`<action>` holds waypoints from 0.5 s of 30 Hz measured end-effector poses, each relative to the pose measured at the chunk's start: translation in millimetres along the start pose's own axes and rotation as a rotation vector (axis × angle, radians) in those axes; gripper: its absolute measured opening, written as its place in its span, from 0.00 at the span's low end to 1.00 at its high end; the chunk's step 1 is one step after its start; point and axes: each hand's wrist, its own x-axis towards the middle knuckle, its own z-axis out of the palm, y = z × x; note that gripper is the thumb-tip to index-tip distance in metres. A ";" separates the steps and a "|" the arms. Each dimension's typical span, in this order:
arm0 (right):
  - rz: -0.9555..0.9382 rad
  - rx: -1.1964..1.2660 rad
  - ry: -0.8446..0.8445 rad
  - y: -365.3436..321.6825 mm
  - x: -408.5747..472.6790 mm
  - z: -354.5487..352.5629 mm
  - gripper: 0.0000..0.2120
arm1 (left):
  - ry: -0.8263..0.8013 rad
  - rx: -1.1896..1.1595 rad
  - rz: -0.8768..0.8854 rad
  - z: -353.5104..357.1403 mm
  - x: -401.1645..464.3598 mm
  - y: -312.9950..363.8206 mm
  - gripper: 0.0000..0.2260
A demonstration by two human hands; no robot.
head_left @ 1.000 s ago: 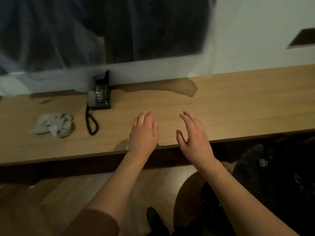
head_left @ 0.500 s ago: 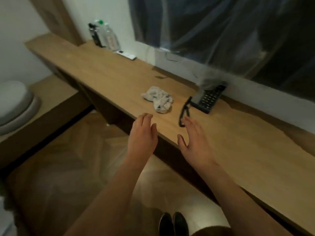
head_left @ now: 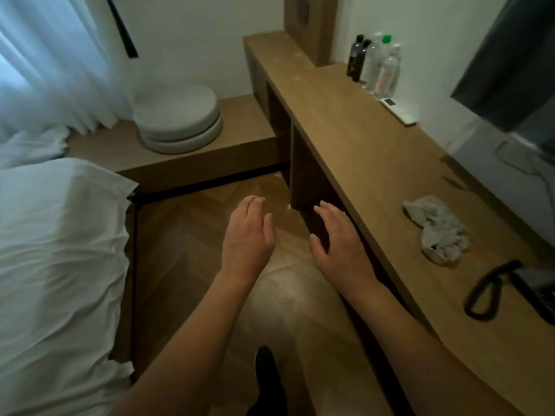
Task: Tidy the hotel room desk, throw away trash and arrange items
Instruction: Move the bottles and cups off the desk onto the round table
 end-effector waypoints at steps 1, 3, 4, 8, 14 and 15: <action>-0.011 -0.007 -0.009 -7.8 15.5 10.0 0.25 | 0.001 0.002 -0.009 -4.3 13.0 -12.7 0.18; -0.033 -0.015 -0.029 -22.3 46.1 27.5 0.25 | 0.018 0.006 -0.028 -13.9 39.4 -36.9 0.17; -0.043 -0.012 -0.034 -28.9 60.7 35.0 0.25 | 0.027 0.009 -0.030 -18.6 51.9 -48.1 0.17; -0.039 0.013 -0.034 -49.4 116.9 58.8 0.25 | 0.051 0.020 -0.035 -31.9 103.9 -87.4 0.17; -0.030 0.052 -0.076 -57.9 196.7 92.6 0.25 | 0.053 0.028 -0.045 -26.9 178.5 -125.3 0.17; -0.030 0.056 -0.081 -56.6 212.6 99.2 0.25 | 0.051 0.034 -0.045 -23.5 192.6 -131.8 0.17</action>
